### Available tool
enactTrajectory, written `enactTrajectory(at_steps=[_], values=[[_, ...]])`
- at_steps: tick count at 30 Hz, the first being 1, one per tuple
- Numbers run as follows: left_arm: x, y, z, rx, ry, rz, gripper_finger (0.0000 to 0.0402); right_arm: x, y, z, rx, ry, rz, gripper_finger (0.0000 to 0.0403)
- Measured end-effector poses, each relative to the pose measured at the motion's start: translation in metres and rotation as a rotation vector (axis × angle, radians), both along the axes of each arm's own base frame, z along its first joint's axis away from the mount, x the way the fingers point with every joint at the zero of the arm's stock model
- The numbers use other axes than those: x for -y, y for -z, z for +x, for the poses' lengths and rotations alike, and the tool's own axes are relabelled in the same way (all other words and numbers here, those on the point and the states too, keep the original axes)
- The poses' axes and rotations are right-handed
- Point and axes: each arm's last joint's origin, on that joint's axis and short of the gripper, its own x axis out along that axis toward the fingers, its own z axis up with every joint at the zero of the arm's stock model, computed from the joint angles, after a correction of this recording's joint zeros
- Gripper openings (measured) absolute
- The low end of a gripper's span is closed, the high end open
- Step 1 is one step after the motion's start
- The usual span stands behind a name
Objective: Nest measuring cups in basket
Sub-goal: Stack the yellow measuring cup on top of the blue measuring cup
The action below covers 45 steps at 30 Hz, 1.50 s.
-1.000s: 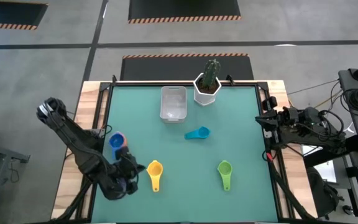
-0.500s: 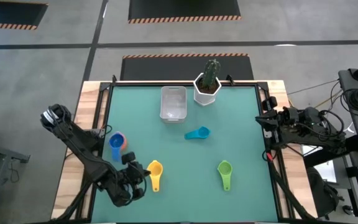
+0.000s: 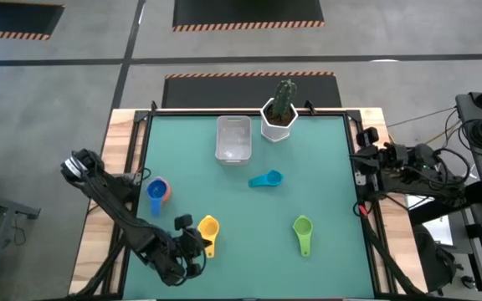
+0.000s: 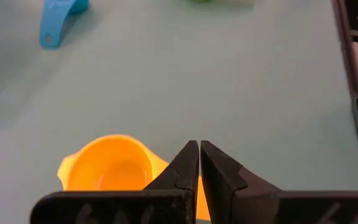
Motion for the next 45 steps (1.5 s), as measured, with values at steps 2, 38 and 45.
enactTrajectory(at_steps=[2,38,45], values=[[0.000,0.003,0.001,-0.003,-0.016,-0.008,0.0000,0.000,-0.001,-0.001,0.014,0.001,-0.003,0.0018],[-0.018,0.010,0.045,0.010,-0.269,-0.270,0.0111,0.000,-0.003,-0.001,0.031,0.006,-0.015,0.0018],[-0.016,-0.008,0.063,-0.165,-0.352,-0.267,0.0136,0.000,-0.002,-0.001,0.027,0.004,-0.012,0.0018]])
